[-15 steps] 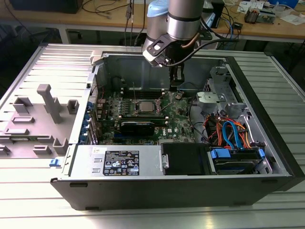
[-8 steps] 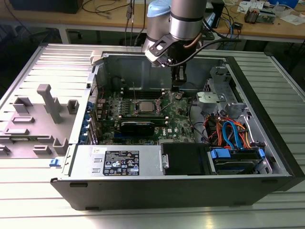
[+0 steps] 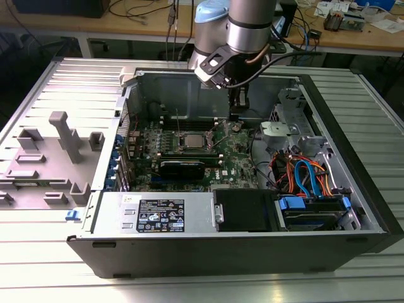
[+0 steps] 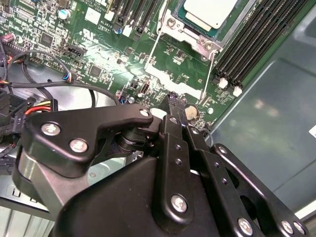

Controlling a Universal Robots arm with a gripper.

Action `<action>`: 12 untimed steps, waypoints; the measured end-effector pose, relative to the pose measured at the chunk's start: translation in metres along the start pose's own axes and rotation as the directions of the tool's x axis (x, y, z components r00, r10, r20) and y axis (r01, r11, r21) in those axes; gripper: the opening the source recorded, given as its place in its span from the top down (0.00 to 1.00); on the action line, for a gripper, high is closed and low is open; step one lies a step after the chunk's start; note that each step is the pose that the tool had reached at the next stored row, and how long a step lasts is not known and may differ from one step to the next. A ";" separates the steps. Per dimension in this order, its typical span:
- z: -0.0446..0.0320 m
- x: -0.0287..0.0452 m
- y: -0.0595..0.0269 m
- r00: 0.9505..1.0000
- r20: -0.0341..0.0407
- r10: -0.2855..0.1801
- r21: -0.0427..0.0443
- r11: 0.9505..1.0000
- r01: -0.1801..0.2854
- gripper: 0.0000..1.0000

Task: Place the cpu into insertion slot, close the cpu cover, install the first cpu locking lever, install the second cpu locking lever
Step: 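Close the cpu cover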

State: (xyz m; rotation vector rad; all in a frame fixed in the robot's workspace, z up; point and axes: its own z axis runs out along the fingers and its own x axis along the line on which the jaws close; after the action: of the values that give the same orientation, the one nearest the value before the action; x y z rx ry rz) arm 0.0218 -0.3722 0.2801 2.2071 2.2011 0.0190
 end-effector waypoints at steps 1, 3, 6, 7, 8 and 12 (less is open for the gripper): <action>0.0000 0.0000 0.0003 1.000 0.000 0.000 0.000 1.000 0.000 0.89; 0.0000 0.0000 0.0012 1.000 0.000 0.000 0.000 1.000 0.000 0.89; 0.0000 0.0000 0.0019 1.000 0.000 0.000 0.000 1.000 0.000 0.89; 0.0001 0.0000 0.0021 1.000 0.000 0.000 0.000 1.000 0.000 0.89; 0.0000 0.0000 0.0021 1.000 0.000 0.000 0.000 1.000 0.000 0.89; 0.0001 0.0000 0.0022 1.000 0.000 0.000 0.000 1.000 0.000 0.89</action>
State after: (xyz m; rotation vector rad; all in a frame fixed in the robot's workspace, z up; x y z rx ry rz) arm 0.0240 -0.3722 0.2801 2.2071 2.2011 0.0190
